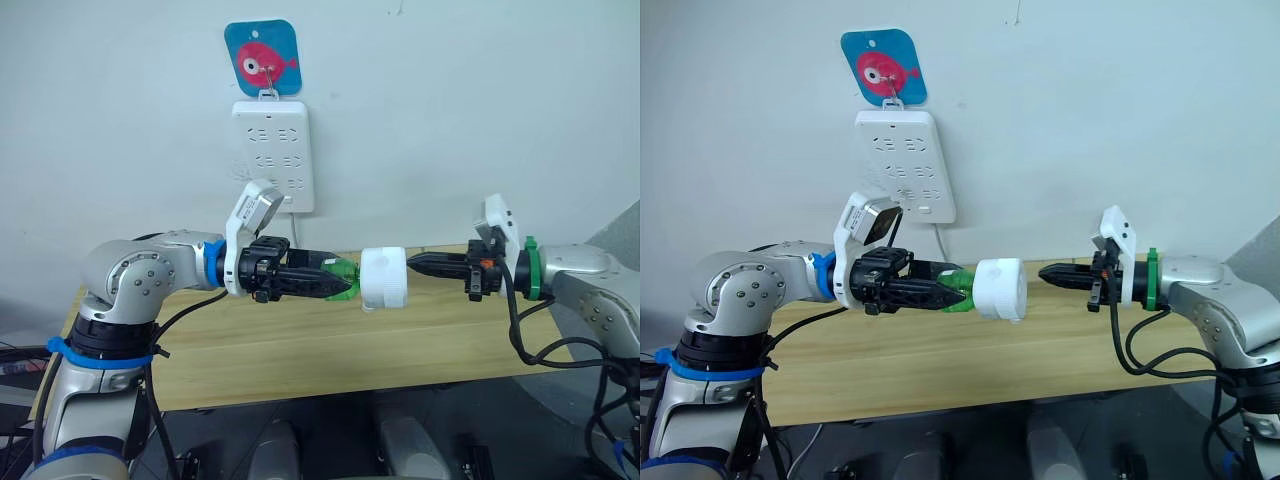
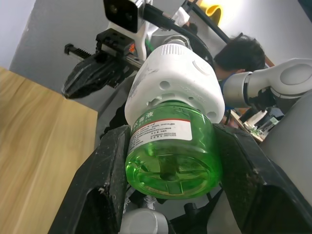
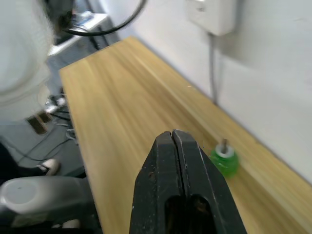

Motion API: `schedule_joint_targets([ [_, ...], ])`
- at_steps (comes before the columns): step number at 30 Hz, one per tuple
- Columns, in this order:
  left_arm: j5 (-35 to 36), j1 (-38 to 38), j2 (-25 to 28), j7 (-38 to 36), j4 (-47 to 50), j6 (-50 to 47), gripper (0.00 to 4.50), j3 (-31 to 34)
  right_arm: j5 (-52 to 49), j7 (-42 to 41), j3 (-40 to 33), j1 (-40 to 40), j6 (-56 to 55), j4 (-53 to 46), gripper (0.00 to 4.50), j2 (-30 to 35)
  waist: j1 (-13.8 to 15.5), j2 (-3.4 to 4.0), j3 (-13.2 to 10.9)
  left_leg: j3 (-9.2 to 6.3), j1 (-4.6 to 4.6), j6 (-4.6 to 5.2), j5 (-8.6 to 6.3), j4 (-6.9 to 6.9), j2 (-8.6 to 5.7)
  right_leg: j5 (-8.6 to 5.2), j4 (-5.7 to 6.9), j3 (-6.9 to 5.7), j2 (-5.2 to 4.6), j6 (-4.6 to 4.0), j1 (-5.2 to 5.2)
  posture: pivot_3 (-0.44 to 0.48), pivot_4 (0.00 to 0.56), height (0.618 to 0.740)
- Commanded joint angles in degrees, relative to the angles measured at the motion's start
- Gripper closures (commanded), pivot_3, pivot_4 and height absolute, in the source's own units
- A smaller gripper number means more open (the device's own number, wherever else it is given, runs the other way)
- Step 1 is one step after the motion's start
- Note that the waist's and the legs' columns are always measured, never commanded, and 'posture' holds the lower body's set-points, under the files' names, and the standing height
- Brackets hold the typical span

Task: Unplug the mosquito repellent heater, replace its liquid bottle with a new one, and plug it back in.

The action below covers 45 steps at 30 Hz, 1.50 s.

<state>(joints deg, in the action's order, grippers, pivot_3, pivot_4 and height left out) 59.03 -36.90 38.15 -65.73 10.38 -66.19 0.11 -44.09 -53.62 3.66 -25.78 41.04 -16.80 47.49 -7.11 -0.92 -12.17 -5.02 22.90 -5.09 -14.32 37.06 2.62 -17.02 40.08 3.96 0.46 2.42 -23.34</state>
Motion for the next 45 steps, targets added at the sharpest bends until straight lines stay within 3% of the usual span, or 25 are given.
schedule_joint_targets([
  [1,0.16,-1.48,-0.49,-0.24,0.26,1.16,2.18,0.46,-3.81,-0.87,-0.66,-0.68,3.20,-5.76,4.50,-1.03,0.07,0.00,0.00,-0.01,0.00,0.00,0.00,0.01,0.00,0.00,0.00,-0.01,0.00,0.00,0.00,-0.156,0.152,0.725],
  [12,-2.22,-0.69,-3.18,3.27,-1.32,4.50,2.18,1.15,-21.72,7.89,-6.10,-0.19,15.25,-16.27,4.50,-4.63,0.04,0.00,0.00,-0.02,-0.01,0.02,-0.01,0.01,0.01,0.00,0.04,-0.01,0.00,0.00,0.00,-0.167,0.156,0.725],
  [22,-10.98,0.36,-2.69,1.06,-0.59,12.59,2.18,-3.19,-36.65,19.88,-8.23,-5.26,18.05,-14.66,4.50,-6.71,-0.21,0.00,0.00,-0.02,-0.02,0.18,-0.10,0.00,0.01,0.00,0.04,-0.01,0.00,0.00,0.00,-0.167,0.158,0.725],
  [45,-8.01,1.09,0.42,-5.18,5.10,10.45,2.18,-4.37,-24.90,16.76,-3.49,-11.24,18.03,-6.67,4.50,-9.25,-0.74,0.01,0.00,-0.03,-0.01,0.19,-0.11,-0.01,0.01,0.00,0.04,-0.02,0.02,0.00,0.00,-0.148,0.150,0.725],
])
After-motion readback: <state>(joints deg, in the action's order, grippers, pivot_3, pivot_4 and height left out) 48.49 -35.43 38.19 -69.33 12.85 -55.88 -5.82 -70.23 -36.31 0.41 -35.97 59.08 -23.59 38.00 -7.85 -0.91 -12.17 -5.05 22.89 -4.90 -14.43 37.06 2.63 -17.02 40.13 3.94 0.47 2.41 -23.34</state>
